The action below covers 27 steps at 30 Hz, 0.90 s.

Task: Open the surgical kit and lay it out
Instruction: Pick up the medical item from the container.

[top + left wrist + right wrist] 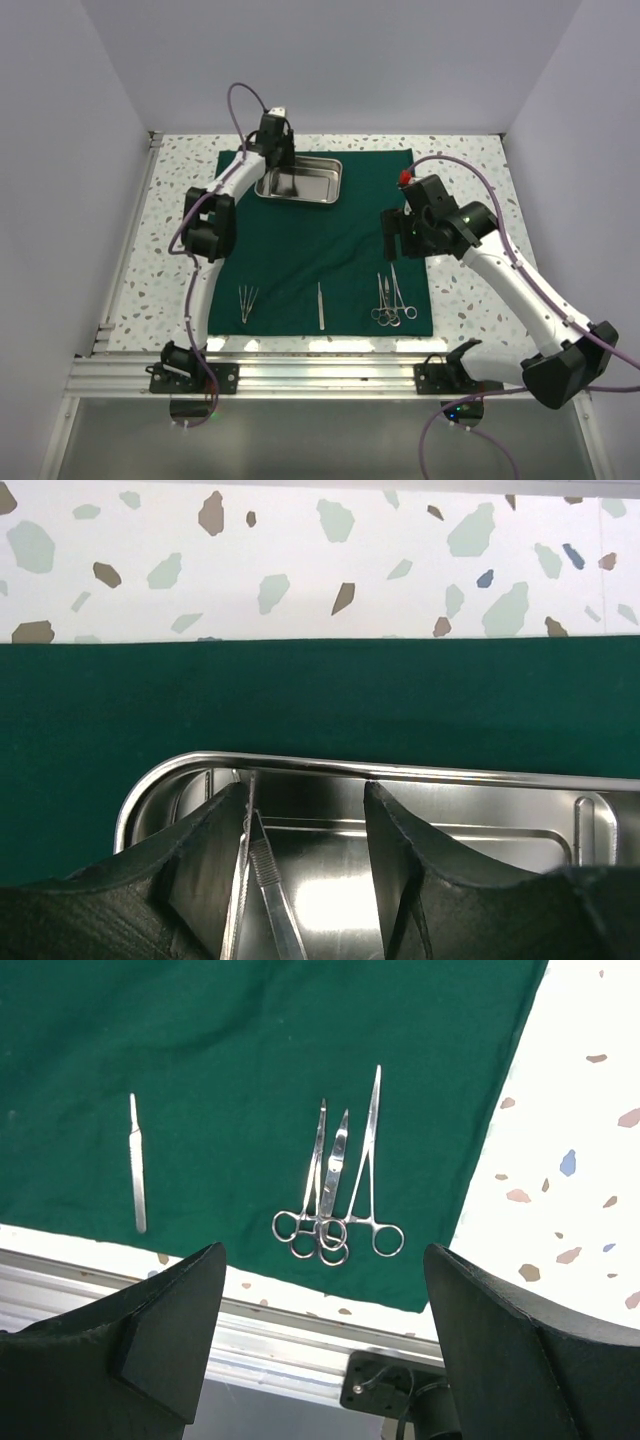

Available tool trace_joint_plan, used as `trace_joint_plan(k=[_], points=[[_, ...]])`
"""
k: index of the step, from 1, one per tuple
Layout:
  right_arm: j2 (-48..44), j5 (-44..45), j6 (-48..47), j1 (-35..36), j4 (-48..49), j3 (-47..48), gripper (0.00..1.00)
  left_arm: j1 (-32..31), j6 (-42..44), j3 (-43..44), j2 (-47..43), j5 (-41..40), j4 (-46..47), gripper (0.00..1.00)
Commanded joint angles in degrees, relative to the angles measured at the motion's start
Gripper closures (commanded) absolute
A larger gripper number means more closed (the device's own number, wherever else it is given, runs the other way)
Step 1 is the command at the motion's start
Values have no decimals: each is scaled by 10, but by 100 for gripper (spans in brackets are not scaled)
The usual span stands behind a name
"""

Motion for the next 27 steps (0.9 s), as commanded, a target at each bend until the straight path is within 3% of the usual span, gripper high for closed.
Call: trace_joint_plan(k=[1, 6, 12, 27], points=[[12, 12, -10, 1, -11, 14, 16, 12, 0, -25, -32, -18, 15, 46], [28, 12, -22, 1, -6, 17, 16, 11, 4, -82, -82, -32, 39, 46], [34, 2, -22, 1, 1, 16, 17, 12, 7, -90, -66, -40, 28, 50], [23, 4, -21, 1, -3, 2, 17, 12, -22, -50, 6, 2, 26, 86]])
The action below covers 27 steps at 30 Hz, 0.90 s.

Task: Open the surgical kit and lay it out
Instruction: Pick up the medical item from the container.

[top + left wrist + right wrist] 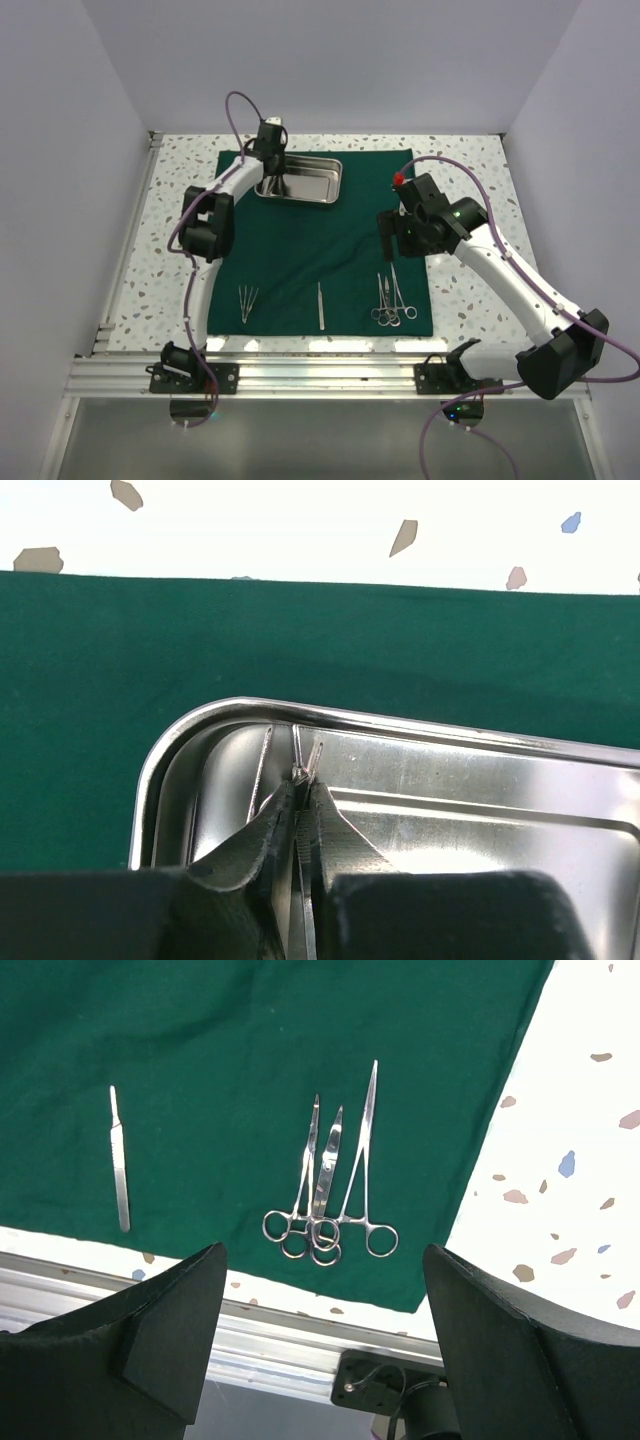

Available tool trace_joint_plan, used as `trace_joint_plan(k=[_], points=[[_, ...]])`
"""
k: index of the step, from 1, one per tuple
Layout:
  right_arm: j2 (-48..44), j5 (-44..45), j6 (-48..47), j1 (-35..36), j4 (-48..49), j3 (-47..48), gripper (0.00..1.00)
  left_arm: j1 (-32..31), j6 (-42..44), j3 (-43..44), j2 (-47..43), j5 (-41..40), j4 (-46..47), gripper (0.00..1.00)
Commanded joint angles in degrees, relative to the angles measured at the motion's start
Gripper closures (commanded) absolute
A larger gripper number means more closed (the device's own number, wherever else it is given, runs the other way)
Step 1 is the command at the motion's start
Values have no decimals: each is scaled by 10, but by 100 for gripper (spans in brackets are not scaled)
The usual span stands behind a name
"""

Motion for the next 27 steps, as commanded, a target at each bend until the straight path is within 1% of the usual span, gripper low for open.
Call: trace_joint_plan(k=[1, 5, 6, 11, 19, 27], points=[[-12, 3, -5, 1, -4, 2, 17, 5, -15, 15, 20, 17, 11, 89], [-15, 1, -1, 1, -4, -2, 17, 5, -16, 11, 20, 18, 16, 99], [-16, 1, 0, 1, -4, -3, 17, 5, -16, 11, 19, 17, 17, 100], [-17, 0, 3, 1, -1, -5, 17, 4, -18, 15, -1, 18, 21, 100], [-11, -2, 2, 1, 4, 2, 18, 5, -12, 57, -38, 20, 12, 100], [-9, -6, -3, 1, 13, 7, 17, 5, 9, 79, -101, 19, 10, 100]])
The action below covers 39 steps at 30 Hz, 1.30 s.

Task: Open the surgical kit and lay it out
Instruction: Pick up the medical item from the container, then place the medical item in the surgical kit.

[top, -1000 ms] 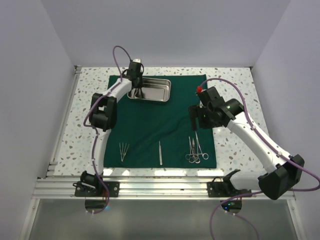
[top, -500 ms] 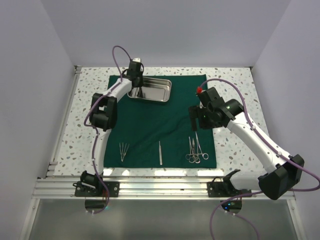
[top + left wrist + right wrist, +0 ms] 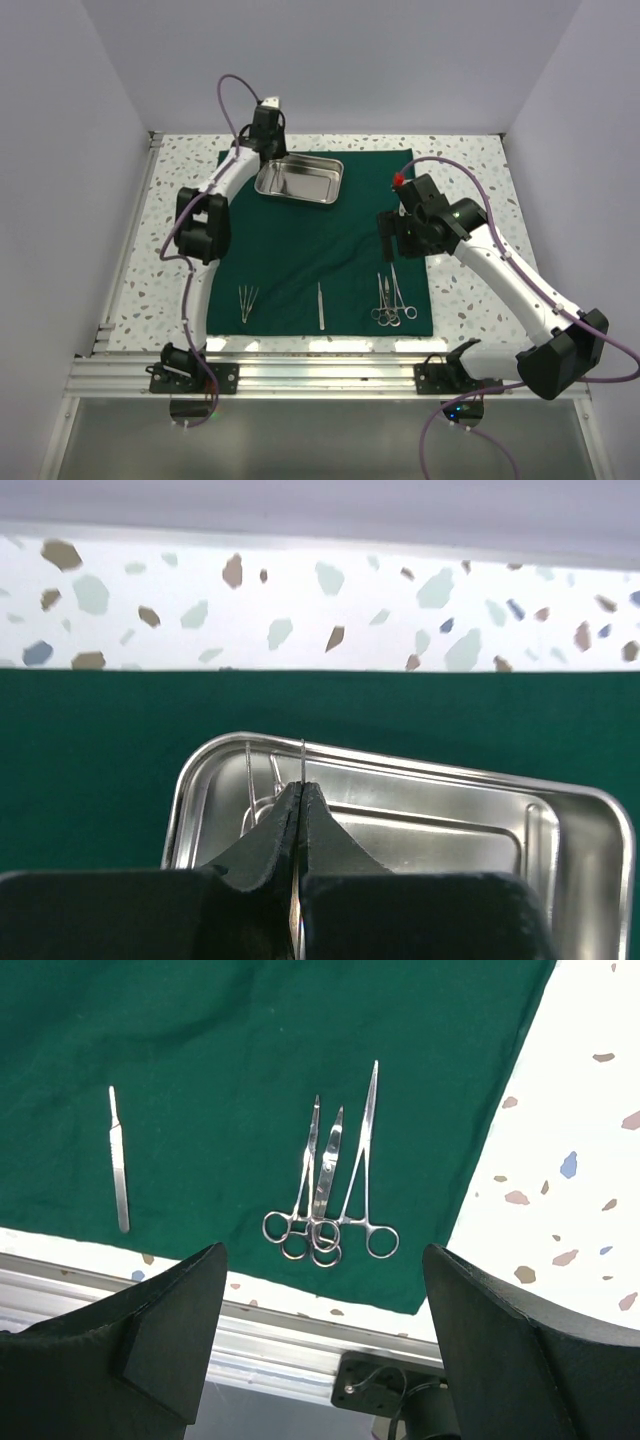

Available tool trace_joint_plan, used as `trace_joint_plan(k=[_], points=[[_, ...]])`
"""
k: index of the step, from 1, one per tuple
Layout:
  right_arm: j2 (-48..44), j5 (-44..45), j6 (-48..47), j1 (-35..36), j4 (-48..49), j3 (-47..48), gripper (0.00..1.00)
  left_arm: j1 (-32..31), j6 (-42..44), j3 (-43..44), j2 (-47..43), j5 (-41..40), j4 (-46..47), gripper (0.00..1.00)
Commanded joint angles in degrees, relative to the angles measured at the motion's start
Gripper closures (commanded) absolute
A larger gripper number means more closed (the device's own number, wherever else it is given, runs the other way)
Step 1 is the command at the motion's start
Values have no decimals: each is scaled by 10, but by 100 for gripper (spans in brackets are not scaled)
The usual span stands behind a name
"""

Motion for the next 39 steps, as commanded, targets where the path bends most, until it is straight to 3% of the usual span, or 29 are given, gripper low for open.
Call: trace_joint_plan(k=[1, 5, 11, 14, 19, 23, 26, 31, 39], points=[[-8, -7, -7, 1, 10, 15, 17, 5, 20, 47, -76, 0, -1, 100], [6, -5, -21, 1, 20, 33, 17, 4, 27, 18, -148, -12, -45, 100], [62, -28, -31, 1, 68, 85, 17, -4, 28, -277, -372, -38, -39, 100], [104, -54, -29, 1, 99, 115, 17, -36, 29, -472, -476, -81, -48, 100], [172, -93, -16, 1, 119, 192, 19, -58, -51, -662, -657, -92, -78, 100], [199, -101, -16, 1, 125, 214, 19, -65, -100, -805, -746, -77, -80, 100], [202, -106, -16, 4, 119, 216, 20, -85, -131, -846, -767, -91, -68, 100], [181, -102, -17, 3, 113, 198, 20, -126, -187, -843, -723, -83, -46, 100], [137, -78, -21, 4, 104, 160, 20, -143, -213, -918, -702, -69, 19, 100]])
